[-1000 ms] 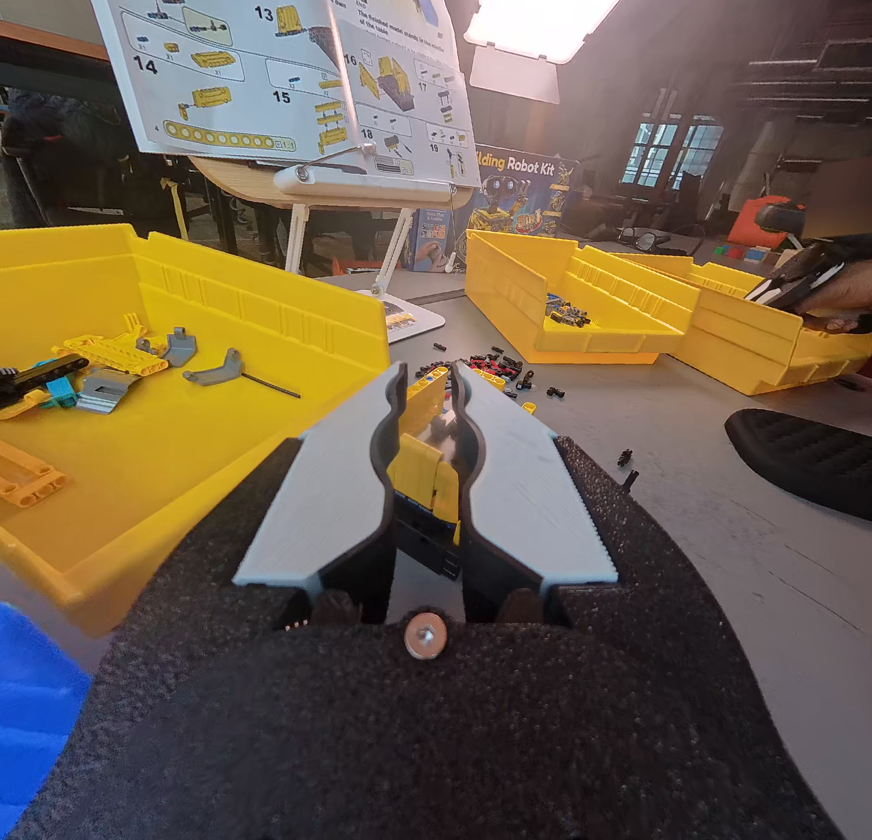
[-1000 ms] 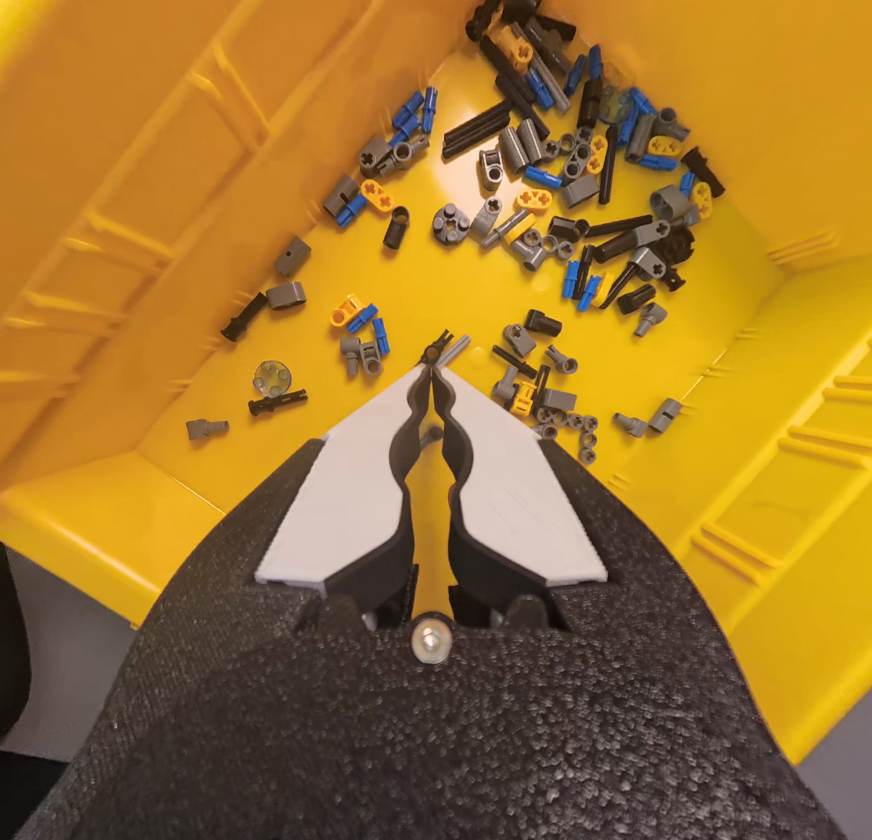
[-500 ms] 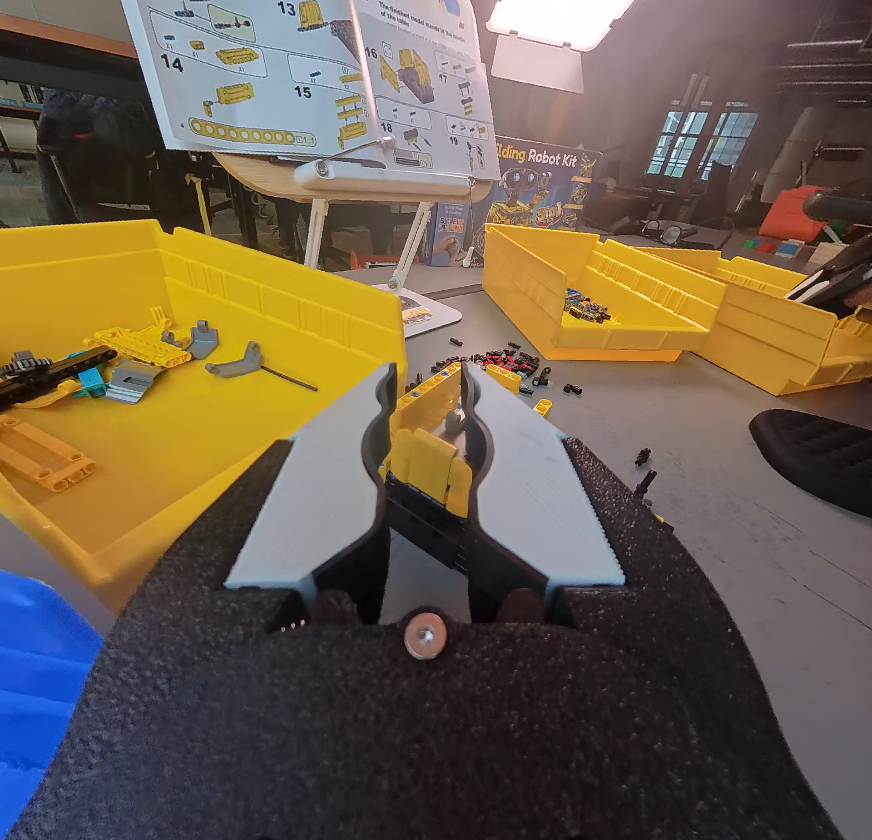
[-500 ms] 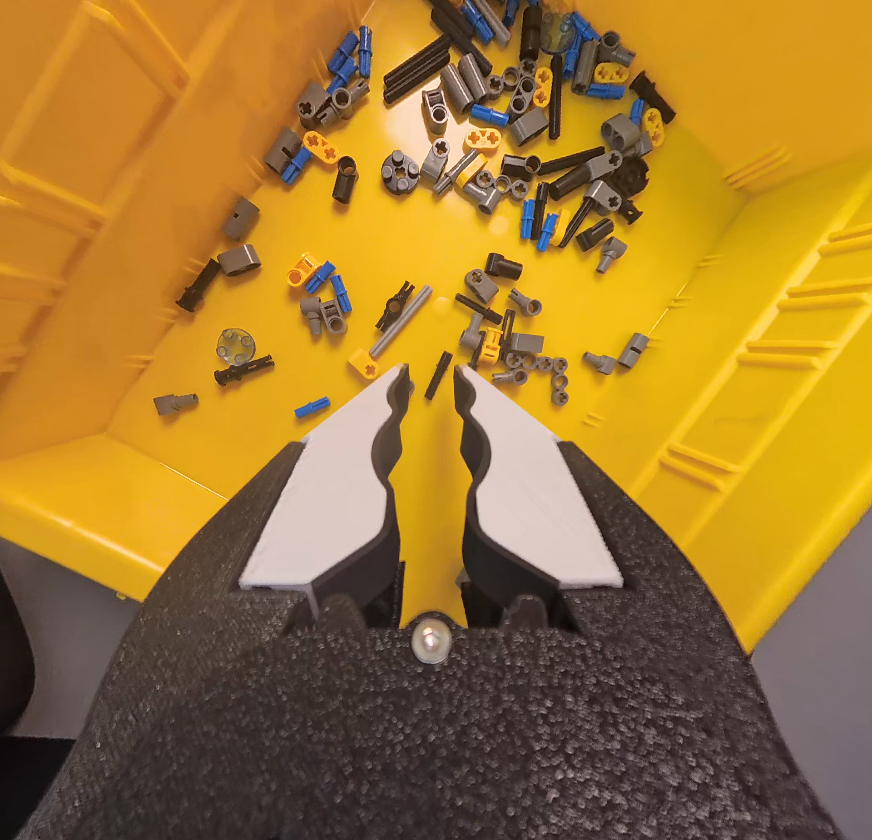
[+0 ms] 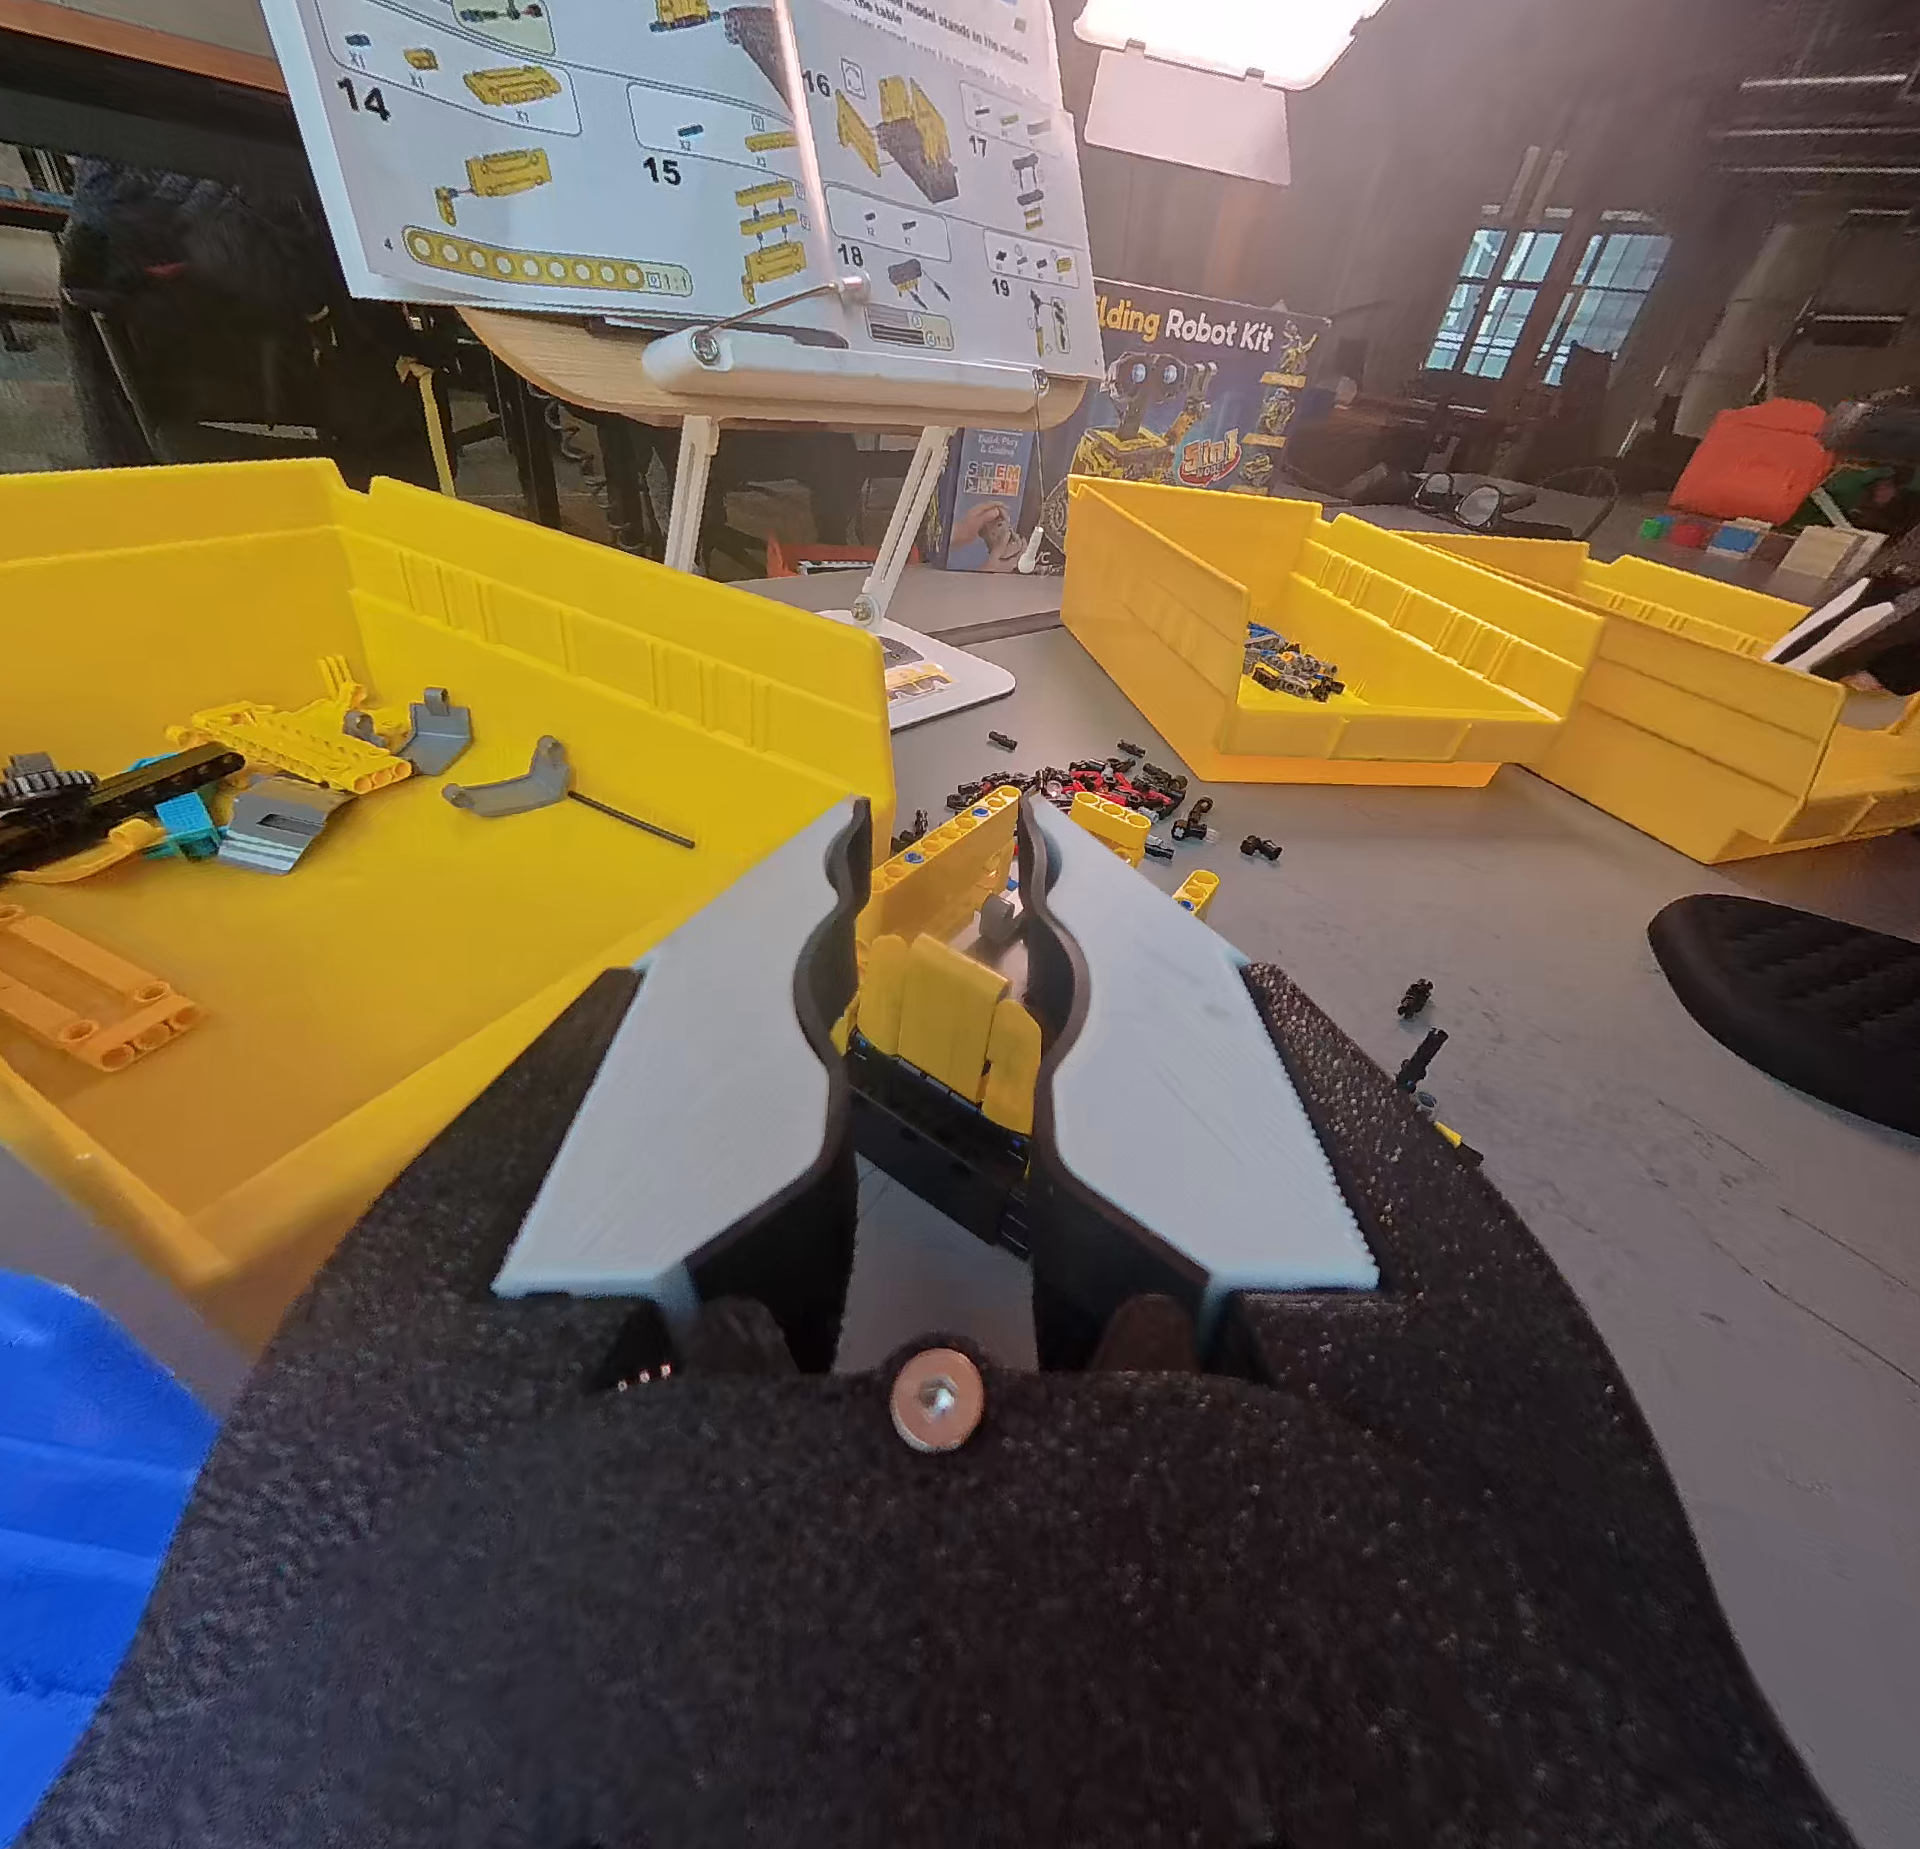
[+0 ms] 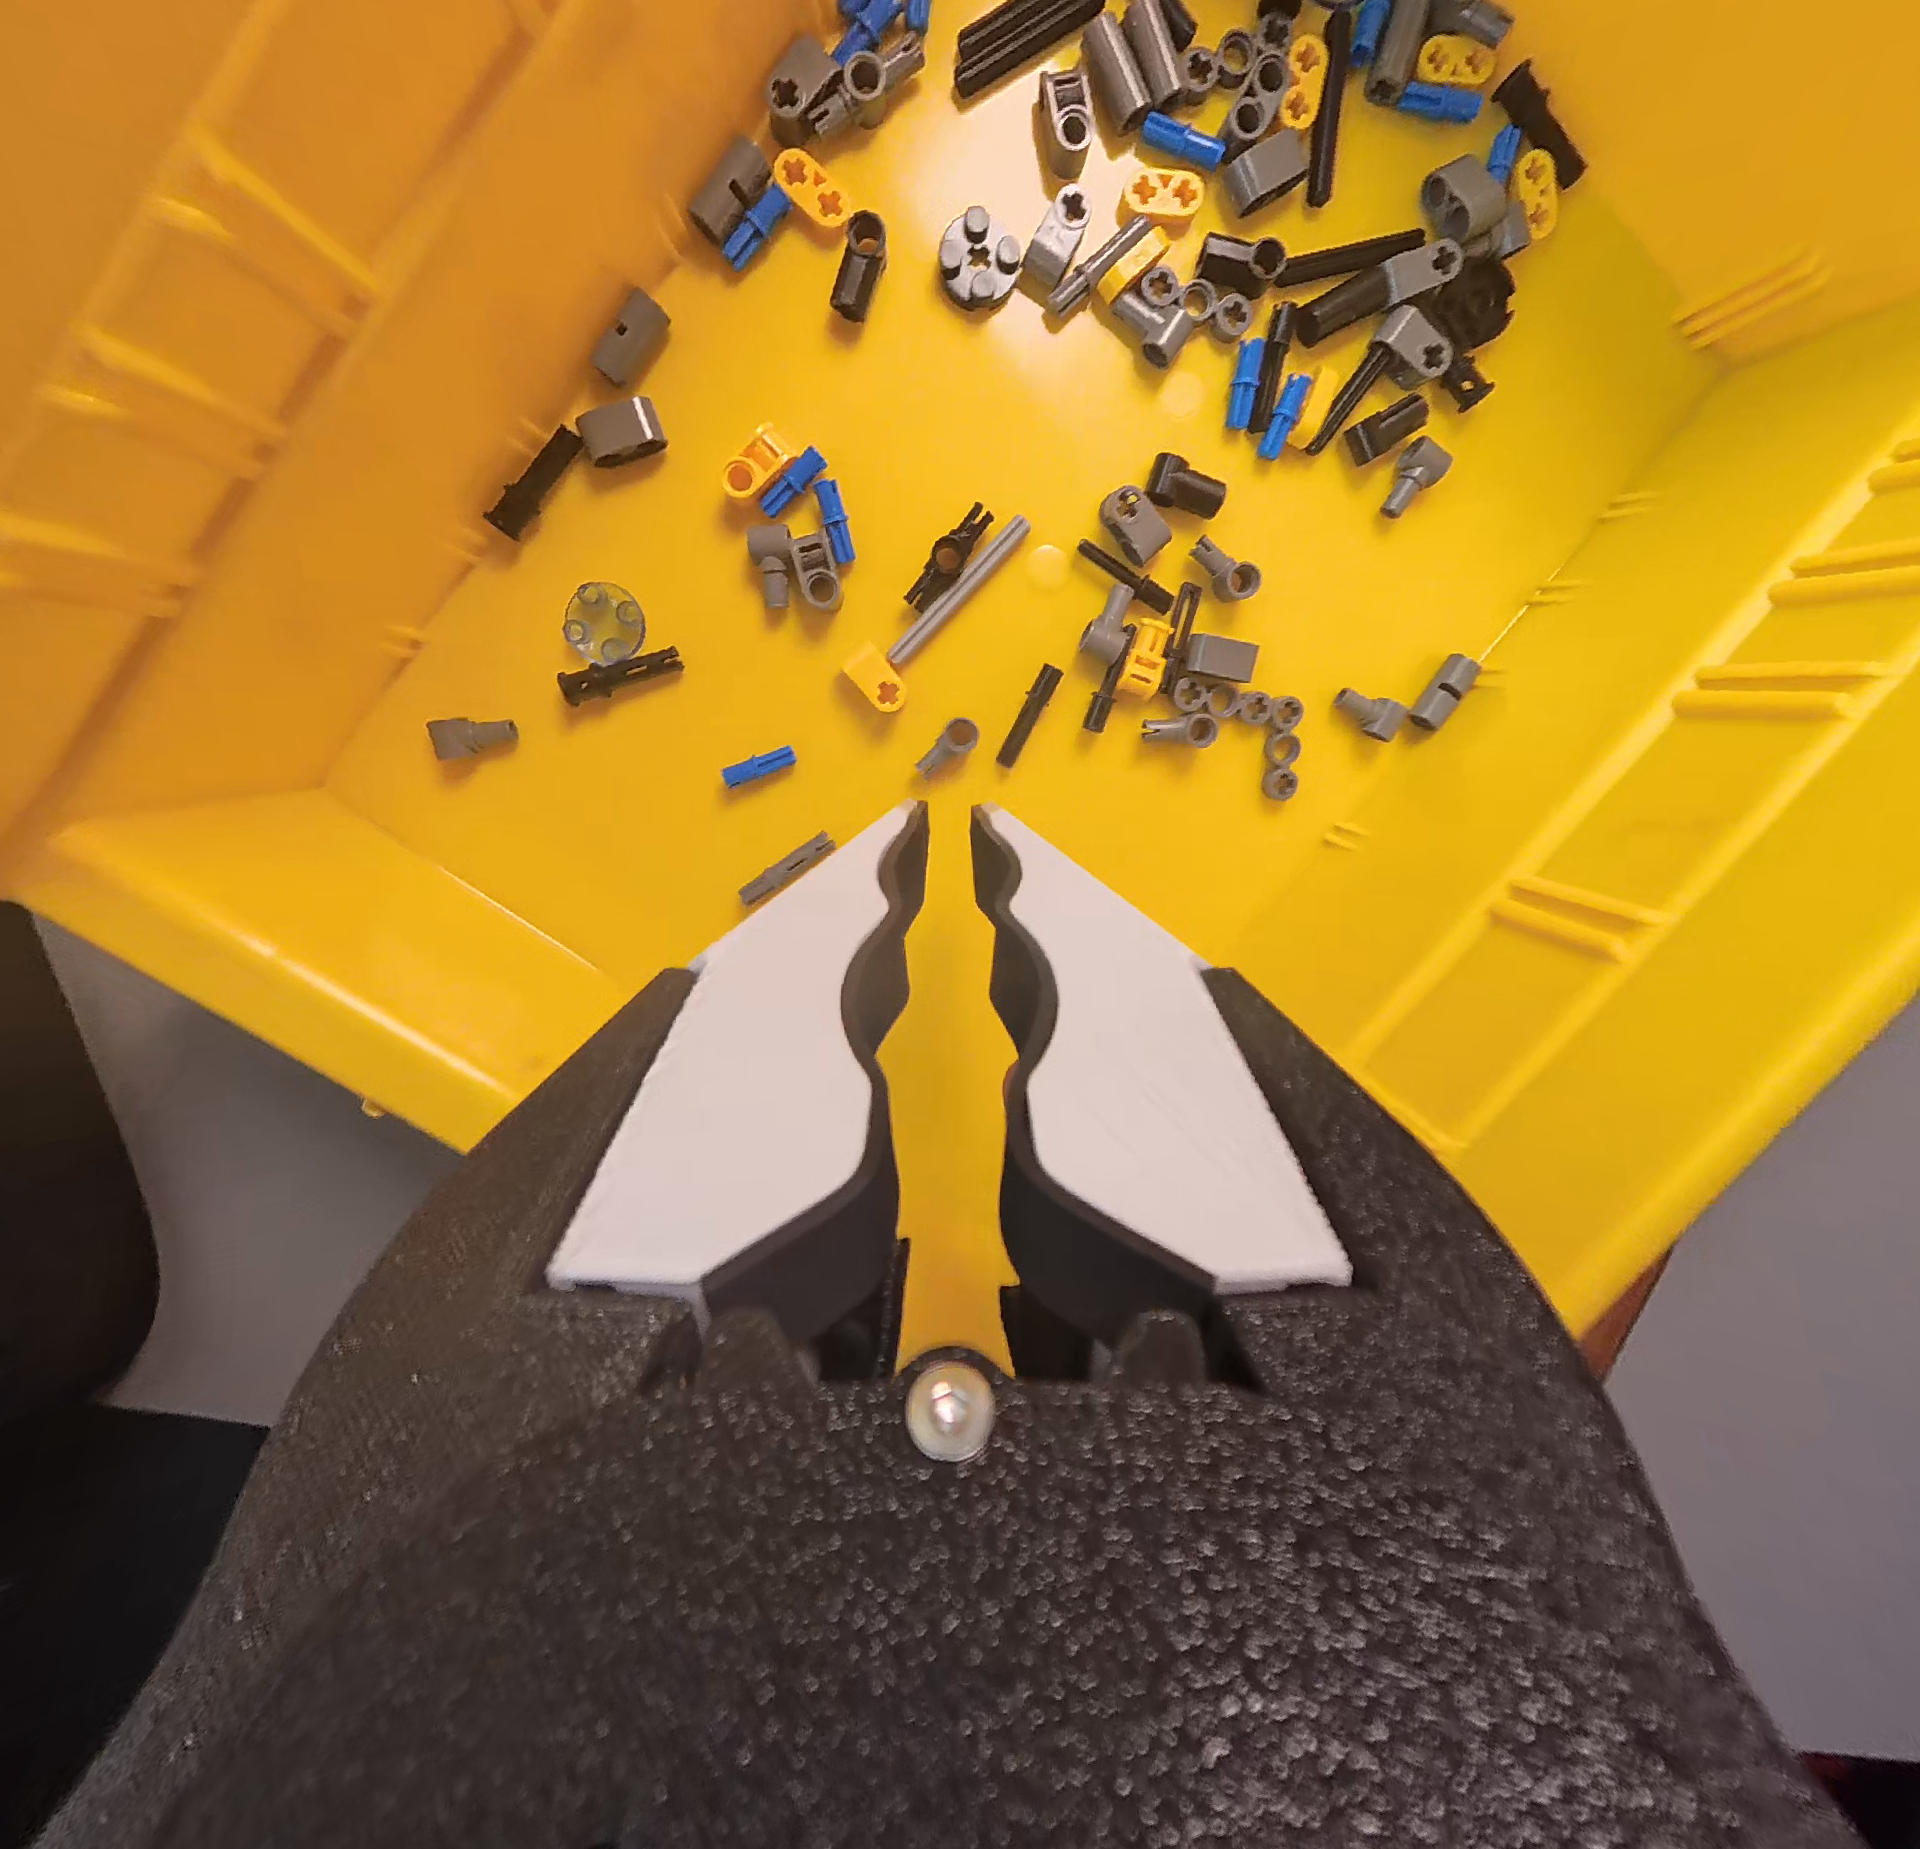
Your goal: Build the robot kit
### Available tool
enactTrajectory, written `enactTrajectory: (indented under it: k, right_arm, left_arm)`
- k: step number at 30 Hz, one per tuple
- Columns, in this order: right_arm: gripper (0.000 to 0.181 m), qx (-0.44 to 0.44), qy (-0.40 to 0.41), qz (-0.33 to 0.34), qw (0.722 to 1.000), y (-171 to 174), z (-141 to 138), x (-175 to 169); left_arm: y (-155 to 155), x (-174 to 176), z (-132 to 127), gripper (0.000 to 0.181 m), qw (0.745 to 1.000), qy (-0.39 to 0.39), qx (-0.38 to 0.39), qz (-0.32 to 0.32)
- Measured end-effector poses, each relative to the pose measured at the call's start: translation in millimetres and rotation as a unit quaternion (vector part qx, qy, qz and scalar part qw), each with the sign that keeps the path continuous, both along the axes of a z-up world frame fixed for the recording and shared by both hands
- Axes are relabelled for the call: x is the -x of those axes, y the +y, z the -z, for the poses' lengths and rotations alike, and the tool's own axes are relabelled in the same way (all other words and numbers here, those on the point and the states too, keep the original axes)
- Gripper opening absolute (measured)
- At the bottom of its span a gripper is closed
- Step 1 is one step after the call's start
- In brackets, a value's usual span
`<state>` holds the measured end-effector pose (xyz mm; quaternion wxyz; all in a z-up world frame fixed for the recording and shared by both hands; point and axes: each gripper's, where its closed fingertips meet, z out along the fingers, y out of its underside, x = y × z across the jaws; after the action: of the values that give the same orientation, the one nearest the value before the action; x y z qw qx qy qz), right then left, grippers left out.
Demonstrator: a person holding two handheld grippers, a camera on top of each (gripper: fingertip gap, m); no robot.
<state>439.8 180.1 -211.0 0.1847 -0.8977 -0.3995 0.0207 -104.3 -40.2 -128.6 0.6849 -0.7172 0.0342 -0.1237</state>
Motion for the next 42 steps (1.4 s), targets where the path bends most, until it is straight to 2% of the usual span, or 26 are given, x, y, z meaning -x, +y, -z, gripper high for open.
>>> enactTrajectory:
  k: [3, 11, 15, 17, 21, 27, 33, 38, 42]
  right_arm:
    - [0.010, 0.026, 0.008, -0.016, 0.999, -13.2, 6.9, 6.4]
    - [0.014, 0.040, 0.014, -0.024, 0.999, -20.9, 21.2, 9.2]
    - [0.007, 0.041, 0.015, -0.032, 0.999, -21.9, 25.6, 11.3]
    - [0.000, 0.027, 0.015, -0.036, 0.999, -17.6, 23.7, 13.3]
    - [0.000, -0.006, 0.021, -0.033, 0.999, -3.9, 14.9, 15.6]
    - [0.007, -0.067, 0.056, -0.012, 0.996, 26.4, -6.5, 22.9]
    - [0.015, -0.006, 0.032, -0.034, 0.999, 21.2, 23.4, 29.6]
    - [0.015, 0.001, 0.047, -0.027, 0.999, 22.0, 23.5, 27.1]
    - [0.008, -0.002, 0.049, -0.020, 0.999, 25.7, 23.1, 25.5]
  left_arm:
    - [0.2, 1.0, 0.2, 0.026, 1.000, -0.002, 0.001, -0.002]
    - [1.8, 1.1, 2.5, 0.026, 1.000, 0.003, 0.007, -0.007]
    - [2.9, 1.8, 4.0, 0.026, 1.000, 0.003, 0.011, -0.009]
    - [3.4, 2.1, 4.4, 0.026, 1.000, 0.003, 0.013, -0.010]
    - [3.8, 1.6, 5.1, 0.025, 1.000, 0.008, 0.015, -0.012]
    - [5.7, -1.1, 8.3, 0.025, 0.999, 0.023, 0.024, -0.013]
    - [5.6, -1.7, 8.6, 0.025, 0.999, 0.030, 0.024, -0.016]
    - [6.2, 0.4, 9.6, 0.025, 0.999, 0.025, 0.028, -0.019]
    - [7.2, 1.5, 11.2, 0.025, 0.999, 0.020, 0.034, -0.018]
